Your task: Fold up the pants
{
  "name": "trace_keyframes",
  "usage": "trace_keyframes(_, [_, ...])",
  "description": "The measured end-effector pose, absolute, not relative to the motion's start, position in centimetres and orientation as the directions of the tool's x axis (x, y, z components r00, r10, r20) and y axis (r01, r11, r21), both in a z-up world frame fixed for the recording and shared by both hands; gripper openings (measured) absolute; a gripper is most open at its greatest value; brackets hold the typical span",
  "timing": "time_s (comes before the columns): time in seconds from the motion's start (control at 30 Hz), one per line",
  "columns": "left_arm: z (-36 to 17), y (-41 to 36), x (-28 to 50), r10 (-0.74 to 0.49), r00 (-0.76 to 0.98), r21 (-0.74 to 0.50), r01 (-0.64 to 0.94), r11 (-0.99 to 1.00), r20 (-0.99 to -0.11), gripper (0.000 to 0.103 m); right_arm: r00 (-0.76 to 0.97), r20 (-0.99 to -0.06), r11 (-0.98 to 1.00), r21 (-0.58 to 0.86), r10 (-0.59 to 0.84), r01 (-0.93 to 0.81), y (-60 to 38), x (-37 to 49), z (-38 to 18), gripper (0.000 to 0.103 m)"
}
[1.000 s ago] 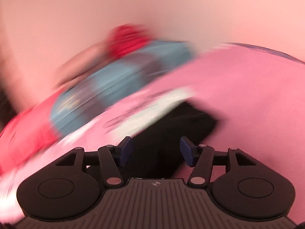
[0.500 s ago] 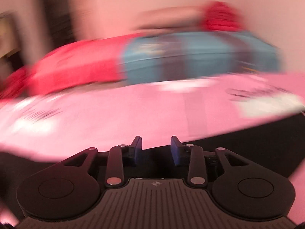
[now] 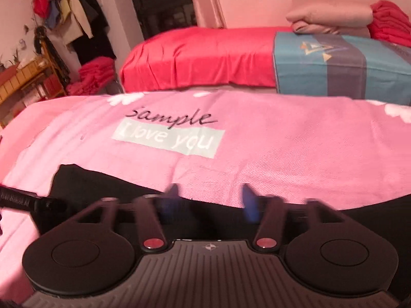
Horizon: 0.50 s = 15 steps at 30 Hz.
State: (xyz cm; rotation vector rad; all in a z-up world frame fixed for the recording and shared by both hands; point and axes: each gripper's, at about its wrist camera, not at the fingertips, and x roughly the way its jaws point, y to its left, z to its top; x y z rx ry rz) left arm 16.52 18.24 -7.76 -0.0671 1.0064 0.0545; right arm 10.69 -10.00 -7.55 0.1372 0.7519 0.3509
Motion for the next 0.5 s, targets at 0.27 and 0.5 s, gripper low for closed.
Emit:
trace_keyframes(0.27, [-11.1,15.9,18.1,0.064,0.502,0.074,0.002,0.997,-0.863,0.103,0.694,-0.662,0.92,0.392,0.283,-0.001,-20.9,8.5,-10.5,0.048])
trace_keyframes(0.5, [-9.2,15.5,18.5,0.055,0.47,0.044,-0.035,0.998,-0.881,0.103,0.808,-0.588,0.758,0.514,-0.03,0.402,-35.8,4.1,-9.7,0.058])
